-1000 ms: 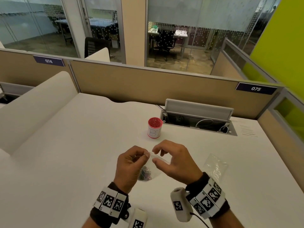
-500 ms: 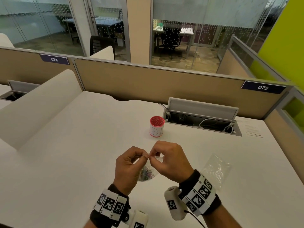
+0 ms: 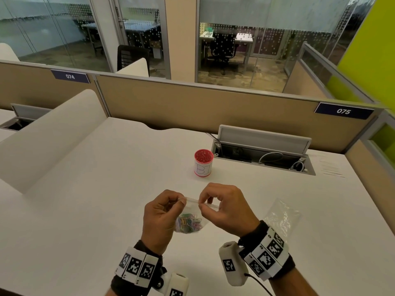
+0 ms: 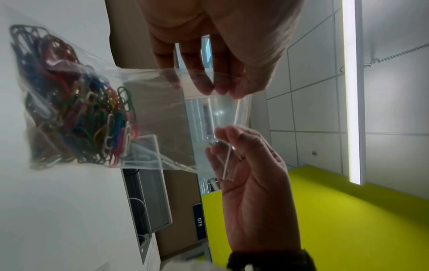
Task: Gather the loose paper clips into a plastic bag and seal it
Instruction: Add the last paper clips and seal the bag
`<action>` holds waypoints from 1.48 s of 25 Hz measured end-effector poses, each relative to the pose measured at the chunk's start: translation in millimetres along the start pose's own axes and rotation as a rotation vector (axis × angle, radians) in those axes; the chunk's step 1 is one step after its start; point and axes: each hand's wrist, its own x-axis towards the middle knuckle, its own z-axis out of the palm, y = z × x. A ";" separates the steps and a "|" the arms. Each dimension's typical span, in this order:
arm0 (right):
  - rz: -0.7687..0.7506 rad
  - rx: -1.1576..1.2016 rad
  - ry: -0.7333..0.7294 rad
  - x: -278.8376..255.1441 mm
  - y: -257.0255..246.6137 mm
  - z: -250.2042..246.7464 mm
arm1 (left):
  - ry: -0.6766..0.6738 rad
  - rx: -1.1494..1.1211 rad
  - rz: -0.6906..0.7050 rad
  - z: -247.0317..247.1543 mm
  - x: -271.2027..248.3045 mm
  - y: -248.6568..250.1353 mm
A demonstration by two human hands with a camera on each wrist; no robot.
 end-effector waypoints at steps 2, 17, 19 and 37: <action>0.012 0.007 0.020 -1.6 3.9 -2.5 | 0.018 0.005 -0.008 -3.5 2.5 0.3; 0.080 0.034 0.119 -12.2 24.7 -17.5 | 0.013 -0.047 -0.043 0.4 9.6 1.2; 0.068 0.048 0.131 -13.3 27.5 -17.5 | 0.010 -0.050 -0.047 1.9 10.9 1.5; 0.439 0.866 -0.160 -41.7 84.4 57.0 | -0.006 -0.410 -0.472 34.7 32.4 -7.5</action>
